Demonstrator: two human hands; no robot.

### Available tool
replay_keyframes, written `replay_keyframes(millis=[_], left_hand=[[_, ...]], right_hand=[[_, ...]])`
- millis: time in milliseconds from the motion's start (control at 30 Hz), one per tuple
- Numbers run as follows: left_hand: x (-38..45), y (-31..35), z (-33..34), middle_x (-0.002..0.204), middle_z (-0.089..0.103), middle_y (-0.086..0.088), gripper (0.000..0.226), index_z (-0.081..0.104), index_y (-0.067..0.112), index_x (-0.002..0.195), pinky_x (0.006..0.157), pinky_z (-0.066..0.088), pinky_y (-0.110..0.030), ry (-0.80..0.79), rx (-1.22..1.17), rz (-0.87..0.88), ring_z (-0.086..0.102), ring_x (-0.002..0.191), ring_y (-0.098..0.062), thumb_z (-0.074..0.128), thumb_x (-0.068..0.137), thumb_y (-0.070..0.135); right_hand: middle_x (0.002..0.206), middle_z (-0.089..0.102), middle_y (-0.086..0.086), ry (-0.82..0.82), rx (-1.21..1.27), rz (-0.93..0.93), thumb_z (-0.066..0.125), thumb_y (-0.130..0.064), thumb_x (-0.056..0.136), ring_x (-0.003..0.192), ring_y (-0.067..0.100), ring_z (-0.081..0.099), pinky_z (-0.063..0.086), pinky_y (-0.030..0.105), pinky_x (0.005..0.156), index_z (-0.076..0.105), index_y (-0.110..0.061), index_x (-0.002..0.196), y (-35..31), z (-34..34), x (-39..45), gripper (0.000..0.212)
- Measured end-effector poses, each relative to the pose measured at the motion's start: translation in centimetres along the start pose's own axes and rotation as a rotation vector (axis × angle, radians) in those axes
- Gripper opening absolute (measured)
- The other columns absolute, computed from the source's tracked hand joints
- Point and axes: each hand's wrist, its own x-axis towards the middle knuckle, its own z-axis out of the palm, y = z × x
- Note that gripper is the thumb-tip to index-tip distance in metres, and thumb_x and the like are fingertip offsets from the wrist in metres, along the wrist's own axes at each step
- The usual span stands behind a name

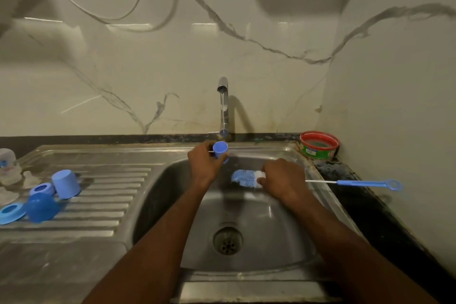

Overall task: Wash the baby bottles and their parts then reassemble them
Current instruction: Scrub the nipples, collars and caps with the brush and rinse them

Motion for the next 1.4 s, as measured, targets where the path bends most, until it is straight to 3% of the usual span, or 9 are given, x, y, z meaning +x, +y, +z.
replay_keyframes(millis=[133, 267, 633, 733, 867, 967, 1067, 1267, 1400], left_hand=[[-0.4, -0.8, 0.2, 0.095, 0.076, 0.003, 0.036, 0.076, 0.016, 0.105, 0.066, 0.038, -0.002, -0.091, 0.135, 0.003, 0.064, 0.08, -0.004, 0.089, 0.075, 0.029], [-0.2, -0.7, 0.3, 0.093, 0.076, 0.002, 0.036, 0.076, 0.014, 0.101, 0.077, 0.053, -0.021, -0.059, 0.088, 0.006, 0.069, 0.082, -0.01, 0.092, 0.072, 0.027], [-0.5, 0.1, 0.0, 0.096, 0.076, -0.001, 0.034, 0.076, 0.01, 0.106, 0.063, 0.042, -0.001, -0.053, 0.065, 0.023, 0.066, 0.08, -0.006, 0.088, 0.077, 0.022], [-0.8, 0.2, -0.1, 0.094, 0.076, -0.003, 0.029, 0.076, 0.011, 0.1, 0.059, 0.039, -0.007, -0.105, 0.128, -0.012, 0.063, 0.077, -0.006, 0.088, 0.077, 0.024], [-0.4, 0.2, -0.2, 0.101, 0.074, 0.004, 0.04, 0.074, 0.011, 0.112, 0.074, 0.046, -0.007, -0.056, 0.042, 0.004, 0.069, 0.09, -0.009, 0.088, 0.077, 0.023], [-0.8, 0.1, -0.2, 0.098, 0.075, -0.004, 0.032, 0.074, 0.008, 0.105, 0.068, 0.043, -0.008, -0.122, 0.161, -0.01, 0.065, 0.083, -0.01, 0.086, 0.08, 0.025], [-0.7, 0.1, -0.1, 0.107, 0.076, -0.002, 0.038, 0.074, 0.012, 0.115, 0.084, 0.051, -0.019, -0.068, 0.071, 0.026, 0.069, 0.094, -0.011, 0.085, 0.081, 0.023], [-1.2, 0.7, -0.1, 0.121, 0.07, -0.004, 0.043, 0.064, 0.012, 0.129, 0.088, 0.048, -0.022, -0.092, 0.033, 0.048, 0.065, 0.105, -0.013, 0.075, 0.091, 0.027], [-1.3, 0.5, -0.4, 0.136, 0.061, -0.012, 0.05, 0.054, 0.012, 0.141, 0.097, 0.041, -0.027, -0.246, 0.169, 0.074, 0.057, 0.123, -0.025, 0.067, 0.097, 0.031]], right_hand=[[0.117, 0.067, 0.003, -0.008, -0.01, 0.007, 0.06, -0.049, 0.094, 0.105, 0.023, 0.065, 0.043, 0.033, 0.076, 0.065, -0.029, 0.12, 0.1, 0.0, 0.0, 0.033], [0.114, 0.067, 0.004, 0.012, -0.007, 0.031, 0.061, -0.051, 0.093, 0.103, 0.024, 0.065, 0.043, 0.033, 0.074, 0.065, -0.027, 0.119, 0.4, 0.1, 0.2, 0.036], [0.108, 0.069, 0.003, 0.018, 0.046, 0.066, 0.064, -0.053, 0.09, 0.098, 0.023, 0.066, 0.051, 0.036, 0.078, 0.068, -0.027, 0.116, 0.5, -0.1, 0.0, 0.036], [0.106, 0.069, 0.003, 0.011, 0.047, 0.068, 0.065, -0.053, 0.09, 0.096, 0.023, 0.066, 0.054, 0.039, 0.081, 0.068, -0.026, 0.116, 0.4, -0.2, -0.1, 0.037], [0.109, 0.069, 0.003, 0.012, 0.062, 0.067, 0.064, -0.053, 0.09, 0.099, 0.023, 0.065, 0.054, 0.04, 0.083, 0.068, -0.027, 0.116, 0.3, -0.2, 0.0, 0.037], [0.107, 0.069, 0.003, 0.002, 0.046, 0.067, 0.064, -0.054, 0.09, 0.096, 0.022, 0.065, 0.054, 0.04, 0.083, 0.068, -0.026, 0.115, 0.2, -0.1, 0.0, 0.038], [0.109, 0.069, 0.003, 0.01, 0.052, 0.063, 0.063, -0.054, 0.09, 0.098, 0.023, 0.066, 0.054, 0.04, 0.083, 0.067, -0.027, 0.116, 0.3, -0.1, 0.0, 0.038], [0.108, 0.069, 0.003, 0.027, 0.054, 0.064, 0.063, -0.056, 0.09, 0.098, 0.023, 0.066, 0.054, 0.039, 0.082, 0.067, -0.026, 0.114, 0.4, 0.0, 0.2, 0.038], [0.109, 0.069, 0.004, 0.036, 0.04, 0.063, 0.063, -0.055, 0.091, 0.098, 0.024, 0.066, 0.053, 0.038, 0.081, 0.066, -0.025, 0.114, 0.5, -0.1, 0.0, 0.038]])
